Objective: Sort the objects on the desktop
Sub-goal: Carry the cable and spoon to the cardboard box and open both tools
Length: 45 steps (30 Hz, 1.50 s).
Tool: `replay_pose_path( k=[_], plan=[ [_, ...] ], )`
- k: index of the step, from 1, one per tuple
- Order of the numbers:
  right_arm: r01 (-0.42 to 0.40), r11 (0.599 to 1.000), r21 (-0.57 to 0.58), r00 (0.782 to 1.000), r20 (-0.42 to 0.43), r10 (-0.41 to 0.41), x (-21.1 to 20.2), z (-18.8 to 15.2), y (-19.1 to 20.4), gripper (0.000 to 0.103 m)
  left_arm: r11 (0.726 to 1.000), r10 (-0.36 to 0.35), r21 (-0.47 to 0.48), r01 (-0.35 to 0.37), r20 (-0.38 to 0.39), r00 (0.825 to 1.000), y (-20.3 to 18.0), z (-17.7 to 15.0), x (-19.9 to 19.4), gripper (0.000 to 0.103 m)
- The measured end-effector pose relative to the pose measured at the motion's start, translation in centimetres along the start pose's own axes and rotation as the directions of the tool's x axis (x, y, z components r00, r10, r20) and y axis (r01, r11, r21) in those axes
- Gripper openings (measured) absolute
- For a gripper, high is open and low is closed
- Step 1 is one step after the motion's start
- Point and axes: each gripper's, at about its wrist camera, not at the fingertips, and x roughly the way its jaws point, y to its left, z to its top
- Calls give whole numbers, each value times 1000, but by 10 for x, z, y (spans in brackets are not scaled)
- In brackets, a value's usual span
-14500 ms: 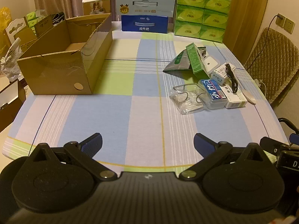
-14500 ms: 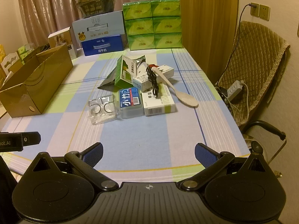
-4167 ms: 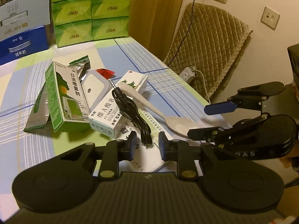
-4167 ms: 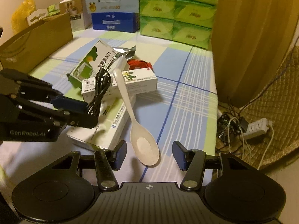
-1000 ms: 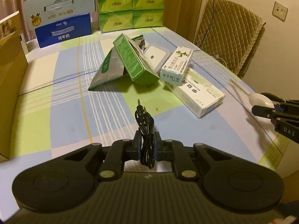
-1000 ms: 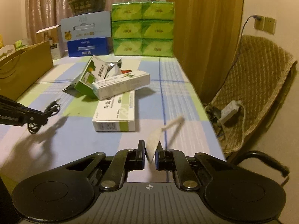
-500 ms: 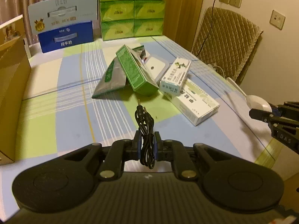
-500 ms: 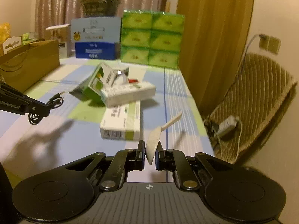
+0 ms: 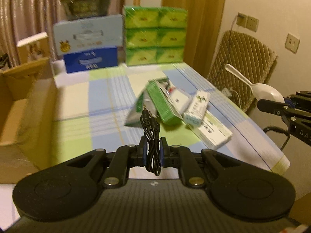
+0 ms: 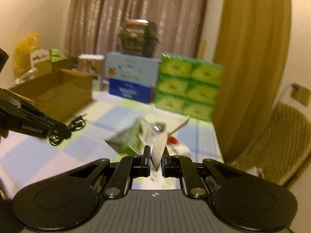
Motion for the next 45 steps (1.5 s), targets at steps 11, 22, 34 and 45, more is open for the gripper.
replay_pose_path(
  k=[11, 22, 34, 45],
  plan=[
    [-217, 967, -133, 967, 105, 231, 18, 91, 90, 6, 991, 128, -42, -125, 77, 989, 77, 23, -75, 9],
    [-395, 903, -168, 910, 67, 410, 85, 142, 208, 6, 958, 273, -99, -268, 50, 961, 197, 18, -114, 9],
    [-456, 871, -180, 888, -24, 460, 178, 148, 270, 6, 950, 285, -131, -283, -1, 958, 280, 15, -73, 10],
    [-472, 867, -159, 881, -63, 469, 207, 133, 278, 6, 947, 290, -142, -288, -9, 957, 295, 6, -53, 31]
  ],
)
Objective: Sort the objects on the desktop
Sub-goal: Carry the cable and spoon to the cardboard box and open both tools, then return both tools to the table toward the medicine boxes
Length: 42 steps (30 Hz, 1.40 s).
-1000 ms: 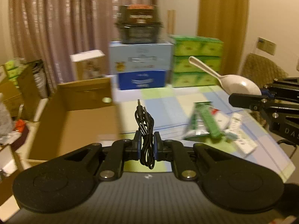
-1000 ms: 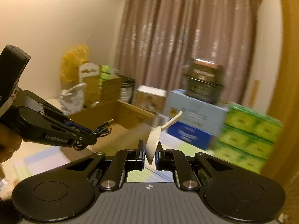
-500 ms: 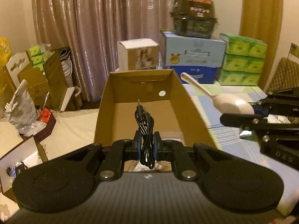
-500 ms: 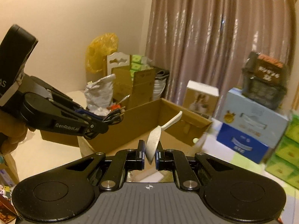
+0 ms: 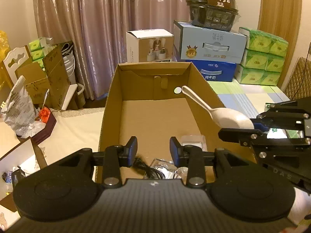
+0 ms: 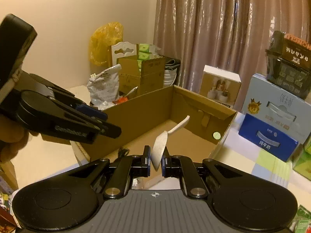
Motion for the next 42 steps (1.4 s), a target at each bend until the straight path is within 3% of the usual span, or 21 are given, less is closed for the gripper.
replay_pose_path(
  k=[9, 10, 12, 13, 14, 21, 24, 31, 42],
  plan=[
    [-37, 999, 4, 999, 0, 37, 5, 4, 6, 7, 1000, 9, -27, -8, 42, 999, 7, -3, -28, 33],
    [-40, 999, 8, 999, -1, 40, 6, 4, 7, 11, 999, 9, -33, -7, 47, 999, 8, -3, -31, 35],
    [-37, 999, 18, 999, 5, 37, 5, 5, 6, 32, 999, 7, -38, -5, 51, 999, 9, -4, -36, 39],
    [-36, 999, 24, 999, 13, 35, 3, 4, 5, 53, 999, 9, -39, -7, 52, 999, 10, -6, -38, 41],
    [-36, 999, 34, 999, 28, 35, 0, 3, 4, 57, 999, 14, -41, -11, 52, 999, 10, -7, -40, 41],
    [-22, 997, 70, 998, 53, 18, -26, 3, -6, 58, 998, 24, -62, -21, 50, 998, 7, -18, -50, 45],
    [-13, 996, 90, 998, 68, 7, -43, 2, -9, 60, 997, 23, -69, -19, 59, 998, 2, -20, -58, 58],
    [25, 990, 136, 996, 76, -35, -92, -9, -15, 68, 998, 9, -69, -4, 69, 998, -19, -21, -78, 61],
    [111, 981, 161, 989, 77, -125, -174, -37, -34, 84, 998, -53, -33, 56, 94, 994, -77, -21, -105, 91]
  ],
)
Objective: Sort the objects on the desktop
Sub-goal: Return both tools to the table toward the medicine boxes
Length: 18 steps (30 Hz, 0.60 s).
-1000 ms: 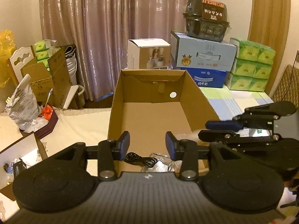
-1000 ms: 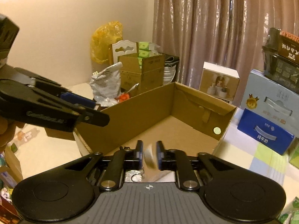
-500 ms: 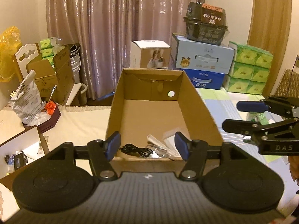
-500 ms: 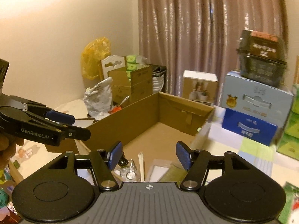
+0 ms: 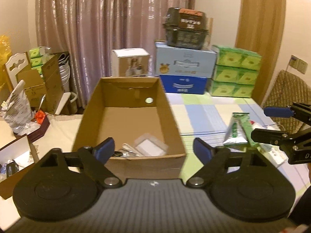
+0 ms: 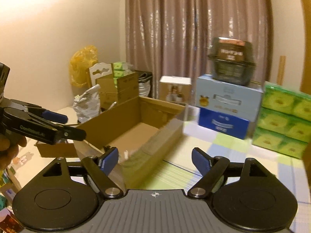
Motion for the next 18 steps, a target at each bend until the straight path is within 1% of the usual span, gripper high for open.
replay_pose_path(
  k=[2, 7, 10, 18],
  plan=[
    [21, 1000, 19, 1000, 5, -21, -15, -4, -10, 90, 1000, -12, 10, 12, 13, 1000, -11, 2, -4, 98],
    [86, 995, 47, 996, 14, -86, -55, -17, -33, 97, 999, -39, 28, 38, 25, 999, -37, 7, -9, 102],
    [132, 989, 65, 991, 7, -133, -78, -28, -46, 101, 997, -49, 56, 47, 29, 998, -55, 8, -10, 102],
    [245, 966, 88, 970, -28, -243, -125, -51, -85, 101, 987, -125, 102, 124, 3, 992, -103, 6, -4, 102]
  ],
)
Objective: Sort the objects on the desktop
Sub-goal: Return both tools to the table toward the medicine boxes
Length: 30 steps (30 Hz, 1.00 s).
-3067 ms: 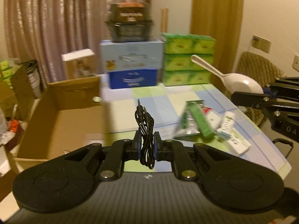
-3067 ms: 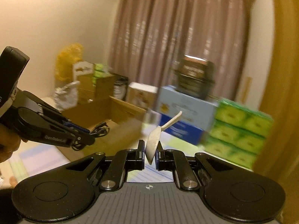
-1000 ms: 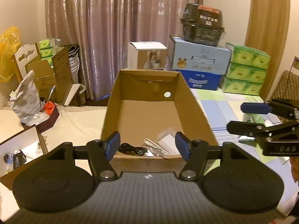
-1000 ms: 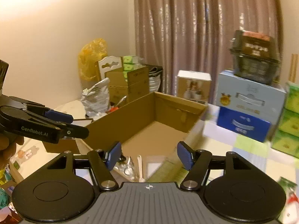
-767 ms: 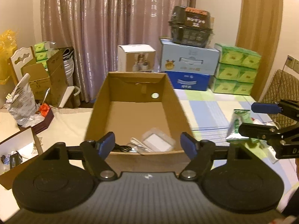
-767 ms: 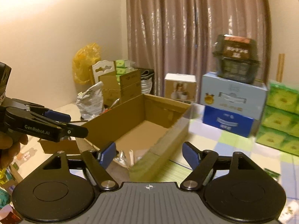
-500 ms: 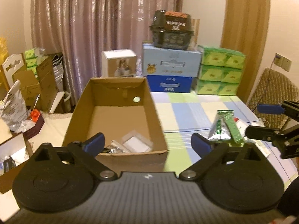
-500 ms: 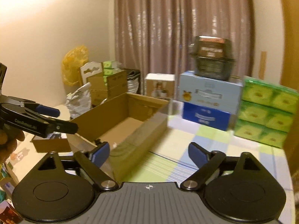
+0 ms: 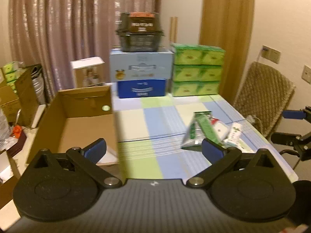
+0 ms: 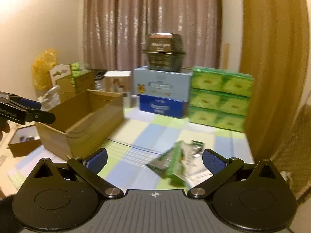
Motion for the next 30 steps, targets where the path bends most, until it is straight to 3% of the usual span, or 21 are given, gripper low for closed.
replay_pose_path(
  k=[14, 24, 30],
  plan=[
    [142, 987, 71, 988, -74, -136, -38, -49, -68, 101, 992, -107, 63, 111, -67, 992, -68, -4, 38, 102],
    [156, 980, 121, 978, -156, -136, -22, -73, -87, 101, 977, -159, 122, 176, -132, 978, -109, -11, 81, 102],
    [154, 978, 140, 974, -190, -126, -1, -84, -94, 101, 955, -212, 180, 237, -151, 966, -130, -16, 110, 102]
  ],
)
